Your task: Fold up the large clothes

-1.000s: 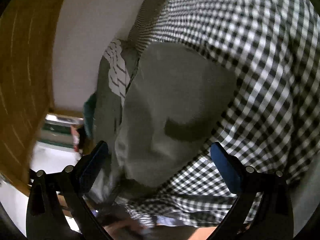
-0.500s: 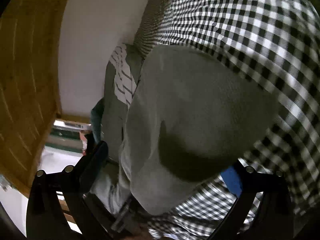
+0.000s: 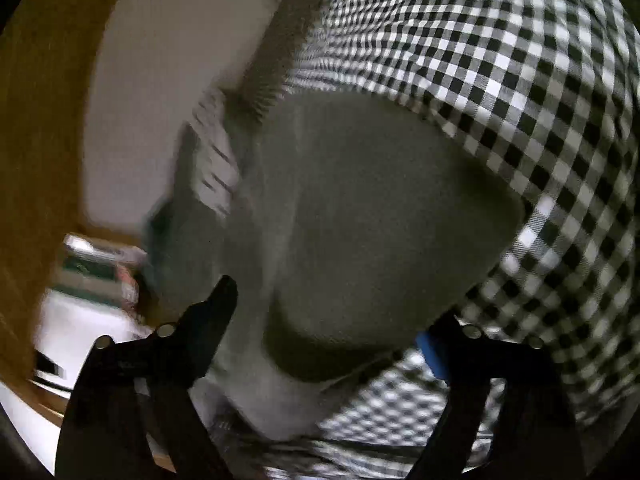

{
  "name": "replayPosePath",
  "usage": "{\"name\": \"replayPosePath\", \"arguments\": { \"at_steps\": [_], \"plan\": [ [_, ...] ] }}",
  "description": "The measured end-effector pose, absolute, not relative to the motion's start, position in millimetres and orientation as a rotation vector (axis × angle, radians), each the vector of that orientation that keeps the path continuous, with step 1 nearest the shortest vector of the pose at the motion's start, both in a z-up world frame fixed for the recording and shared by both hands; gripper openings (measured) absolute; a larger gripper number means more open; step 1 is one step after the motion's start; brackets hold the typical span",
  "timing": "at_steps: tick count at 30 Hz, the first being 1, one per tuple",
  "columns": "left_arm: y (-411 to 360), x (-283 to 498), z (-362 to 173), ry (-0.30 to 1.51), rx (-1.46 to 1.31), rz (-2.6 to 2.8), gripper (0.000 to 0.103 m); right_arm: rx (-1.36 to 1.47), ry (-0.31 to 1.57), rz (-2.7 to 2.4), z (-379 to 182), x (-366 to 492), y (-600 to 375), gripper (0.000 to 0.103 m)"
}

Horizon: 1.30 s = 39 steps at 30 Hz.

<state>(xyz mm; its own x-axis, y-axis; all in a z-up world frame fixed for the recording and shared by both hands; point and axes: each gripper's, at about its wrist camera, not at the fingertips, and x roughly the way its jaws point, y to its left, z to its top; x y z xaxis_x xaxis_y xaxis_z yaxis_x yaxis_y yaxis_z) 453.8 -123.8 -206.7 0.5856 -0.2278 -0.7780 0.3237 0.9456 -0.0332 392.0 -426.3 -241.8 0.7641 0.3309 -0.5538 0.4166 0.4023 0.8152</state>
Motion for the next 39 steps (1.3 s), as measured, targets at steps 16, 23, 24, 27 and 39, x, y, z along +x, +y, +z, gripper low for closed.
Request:
{"name": "replayPosePath", "arguments": {
  "at_steps": [16, 23, 24, 27, 39],
  "plan": [
    [-126.3, 462.8, -199.8, 0.895, 0.154, -0.289, 0.099, 1.245, 0.674, 0.126, -258.8, 416.0, -445.3, 0.089],
    [-104.4, 448.2, -167.1, 0.773, 0.057, -0.228, 0.098, 1.239, 0.657, 0.096, -265.0, 412.4, -450.1, 0.039],
    [-98.7, 449.3, -165.5, 0.768, 0.038, -0.224, 0.098, 1.223, 0.652, 0.103, -261.6, 410.3, -448.9, 0.037],
    [-106.6, 464.9, -201.4, 0.911, 0.162, -0.241, 0.099, 1.116, 0.636, 0.118, -233.0, 416.9, -440.0, 0.033],
    [-105.5, 454.0, -187.1, 0.9, 0.154, -0.24, 0.098, 0.733, 0.598, 0.128, -150.5, 446.1, -371.4, 0.032]
  ]
}}
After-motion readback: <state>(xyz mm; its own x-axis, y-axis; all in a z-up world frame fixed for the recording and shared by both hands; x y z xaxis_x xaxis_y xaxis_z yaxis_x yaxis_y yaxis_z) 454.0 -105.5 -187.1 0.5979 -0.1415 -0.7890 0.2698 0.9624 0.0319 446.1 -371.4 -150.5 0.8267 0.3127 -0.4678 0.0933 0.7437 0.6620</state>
